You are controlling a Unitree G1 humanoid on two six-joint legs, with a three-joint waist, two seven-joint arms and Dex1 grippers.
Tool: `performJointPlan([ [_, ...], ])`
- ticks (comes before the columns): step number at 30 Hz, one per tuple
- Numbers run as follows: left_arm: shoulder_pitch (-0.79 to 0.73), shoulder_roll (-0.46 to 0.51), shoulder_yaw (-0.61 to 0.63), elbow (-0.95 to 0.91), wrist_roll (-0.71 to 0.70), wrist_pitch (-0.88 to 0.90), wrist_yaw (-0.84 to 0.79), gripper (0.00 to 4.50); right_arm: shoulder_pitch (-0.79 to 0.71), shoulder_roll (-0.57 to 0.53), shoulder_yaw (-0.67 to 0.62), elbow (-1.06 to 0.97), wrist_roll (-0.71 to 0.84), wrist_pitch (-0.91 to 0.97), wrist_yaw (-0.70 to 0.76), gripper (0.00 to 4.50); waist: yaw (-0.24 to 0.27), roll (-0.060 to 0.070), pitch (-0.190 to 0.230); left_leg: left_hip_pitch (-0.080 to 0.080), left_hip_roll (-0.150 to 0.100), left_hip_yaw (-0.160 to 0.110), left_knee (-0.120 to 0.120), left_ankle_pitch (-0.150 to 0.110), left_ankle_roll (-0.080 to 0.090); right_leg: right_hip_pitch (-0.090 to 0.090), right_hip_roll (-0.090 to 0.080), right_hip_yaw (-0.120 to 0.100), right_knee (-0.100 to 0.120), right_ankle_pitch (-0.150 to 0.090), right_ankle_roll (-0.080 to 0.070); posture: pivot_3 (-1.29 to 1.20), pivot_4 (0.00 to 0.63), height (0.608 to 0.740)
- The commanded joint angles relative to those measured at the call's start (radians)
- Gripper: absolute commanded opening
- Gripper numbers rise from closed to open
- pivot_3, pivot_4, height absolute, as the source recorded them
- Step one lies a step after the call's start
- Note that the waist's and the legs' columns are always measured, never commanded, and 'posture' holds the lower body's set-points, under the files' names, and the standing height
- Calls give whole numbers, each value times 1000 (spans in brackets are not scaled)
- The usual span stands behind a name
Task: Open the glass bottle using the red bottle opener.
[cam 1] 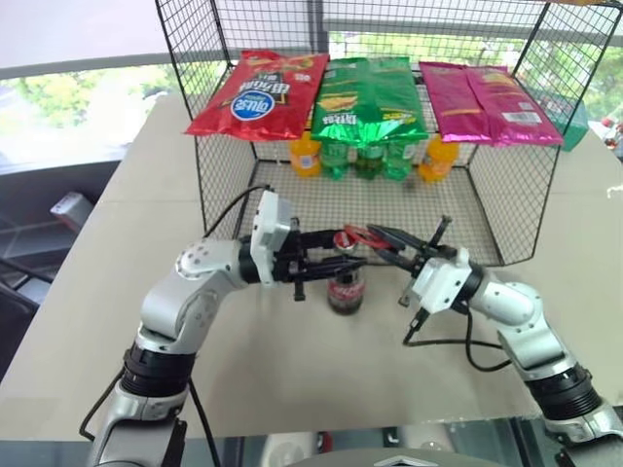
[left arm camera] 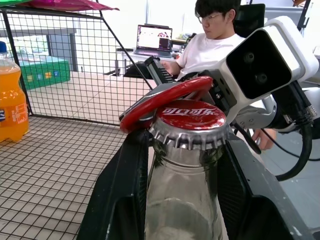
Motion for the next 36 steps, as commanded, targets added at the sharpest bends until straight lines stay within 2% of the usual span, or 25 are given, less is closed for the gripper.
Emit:
performJointPlan([
  [1,-4,5,-1,-22,-23,25,10,1280,-2,-2,138,38,-66,-162,76,0,-1,0,0,0,0,0,0,0,0,0,0,0,0,0,0,0,150,740],
  [7,-1,28,15,-23,-29,33,3,1275,-69,-28,166,176,-85,-378,101,0,-6,0,0,2,0,1,-2,0,0,0,0,1,0,0,0,0,150,740],
  [13,18,39,26,-38,-35,44,15,1265,-99,42,146,97,53,-178,95,0,-6,0,0,2,2,1,-4,0,0,-1,1,1,1,1,2,0,150,740],
  [18,19,38,25,-35,-31,43,16,1247,-68,27,162,29,121,-144,146,0,-3,0,0,1,3,1,-4,0,0,-1,0,1,1,1,2,0,150,740],
  [23,18,35,23,-28,-25,35,14,1245,-47,-11,167,-4,115,-137,183,0,-3,0,0,1,2,1,-3,0,0,-1,-1,1,0,1,2,0,150,740],
  [36,23,29,16,-25,-22,17,17,1241,-20,20,43,-16,91,4,68,0,-3,0,0,1,1,1,-3,0,0,-1,0,1,1,1,2,0,150,740],
])
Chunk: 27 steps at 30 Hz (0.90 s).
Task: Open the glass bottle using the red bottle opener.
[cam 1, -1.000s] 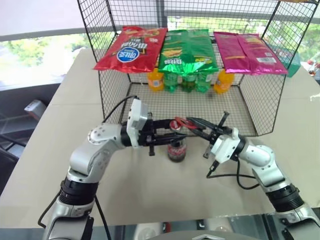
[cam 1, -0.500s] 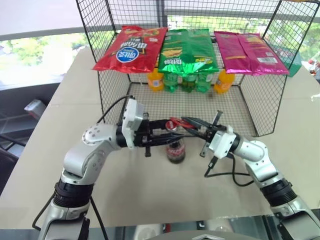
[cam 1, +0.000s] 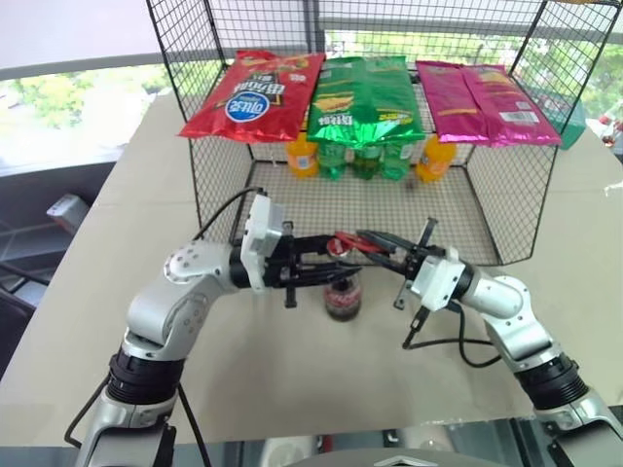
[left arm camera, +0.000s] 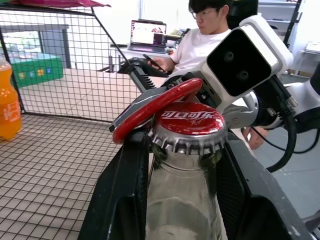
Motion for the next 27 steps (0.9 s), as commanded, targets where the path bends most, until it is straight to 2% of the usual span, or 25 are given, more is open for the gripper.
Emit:
performJointPlan([
  [1,1,-3,0,9,2,5,22,1241,34,9,10,-77,1,31,7,0,1,0,0,0,0,0,0,0,0,0,0,0,0,0,0,0,150,740],
  [11,2,-3,-7,6,-1,-1,29,1231,91,63,-36,-187,51,204,-46,0,0,0,0,1,0,0,1,0,0,0,0,0,4,-2,-4,0,150,740],
  [27,-23,-30,-42,-232,-78,162,217,1203,99,109,-99,-244,50,340,-110,0,1,-1,1,-1,-1,0,1,0,0,-2,0,0,5,-1,-2,0,150,740],
])
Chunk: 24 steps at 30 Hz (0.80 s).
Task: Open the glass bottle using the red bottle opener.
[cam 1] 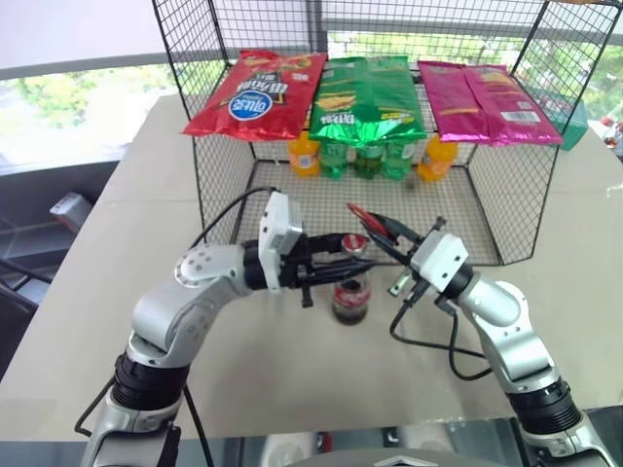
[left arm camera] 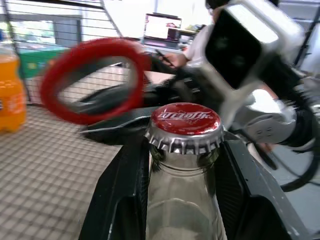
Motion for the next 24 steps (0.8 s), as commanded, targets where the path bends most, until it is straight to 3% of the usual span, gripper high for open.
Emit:
performJointPlan([
  [1,-26,-11,10,-73,-42,20,39,1178,-1,-6,-24,-59,1,-13,-2,0,0,0,0,0,0,0,0,0,0,0,0,0,0,0,0,0,150,740],
  [8,-45,-8,12,39,-9,-29,-24,1143,40,-60,-32,-64,-39,-77,23,0,0,0,0,1,-1,0,0,0,0,0,0,0,1,-1,-2,0,150,740],
  [17,-31,23,26,76,36,-116,-79,1140,49,-62,-81,-67,-47,-62,-11,0,-1,0,0,1,-1,0,0,0,0,0,0,0,1,-1,-2,0,150,740],
  [24,-103,24,24,153,82,-186,-114,1140,50,-53,-112,-60,-54,-46,-45,0,-1,-1,1,1,-1,-1,0,2,-4,0,1,0,2,-1,-2,0,150,740],
])
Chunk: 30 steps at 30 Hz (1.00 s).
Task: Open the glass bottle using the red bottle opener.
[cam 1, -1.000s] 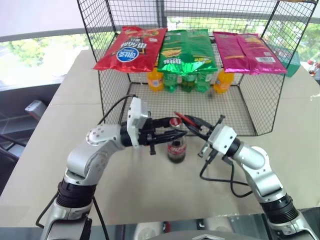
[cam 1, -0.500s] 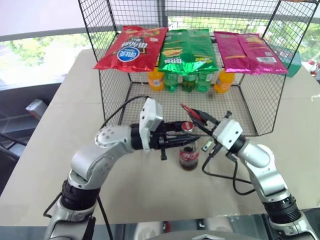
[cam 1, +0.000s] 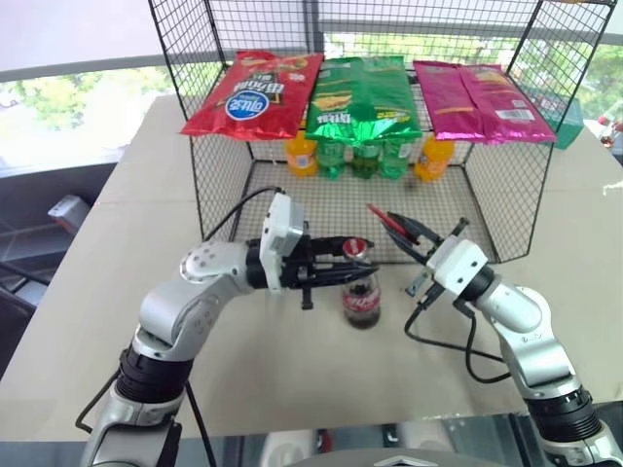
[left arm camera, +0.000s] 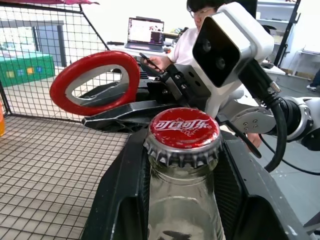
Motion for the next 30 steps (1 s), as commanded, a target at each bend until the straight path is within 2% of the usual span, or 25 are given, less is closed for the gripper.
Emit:
performJointPlan([
  [1,-69,11,39,33,47,-71,-3,1139,2,1,-43,-31,2,0,-28,0,0,0,0,0,0,0,0,1,-1,0,0,0,0,0,0,0,150,740],
  [8,-118,9,43,86,61,-78,-24,1139,9,4,-58,-24,-10,-2,-49,0,0,0,0,-2,0,0,0,1,-1,-2,0,0,0,0,0,0,150,740],
  [15,-63,-3,-14,92,99,-103,-58,1139,11,11,-29,-66,-99,2,-87,0,0,0,0,-3,0,0,-1,1,-1,-2,0,0,-1,1,3,0,150,740],
  [18,-52,-15,-31,101,118,-120,-56,1139,-4,2,2,-89,-117,-7,-59,0,0,0,0,-2,0,0,-1,1,-1,-2,0,0,-1,0,0,0,150,740],
  [22,-49,-26,-35,109,126,-119,-46,1139,-30,-18,63,-80,-185,-81,-33,0,0,0,0,-1,0,0,-1,1,-1,-2,0,0,-1,0,0,0,150,740],
  [30,-74,-43,-23,113,119,-75,-14,1139,-92,-8,176,115,-374,-346,-95,0,-2,-1,0,1,0,0,-1,1,-1,0,0,1,0,0,0,0,150,740],
])
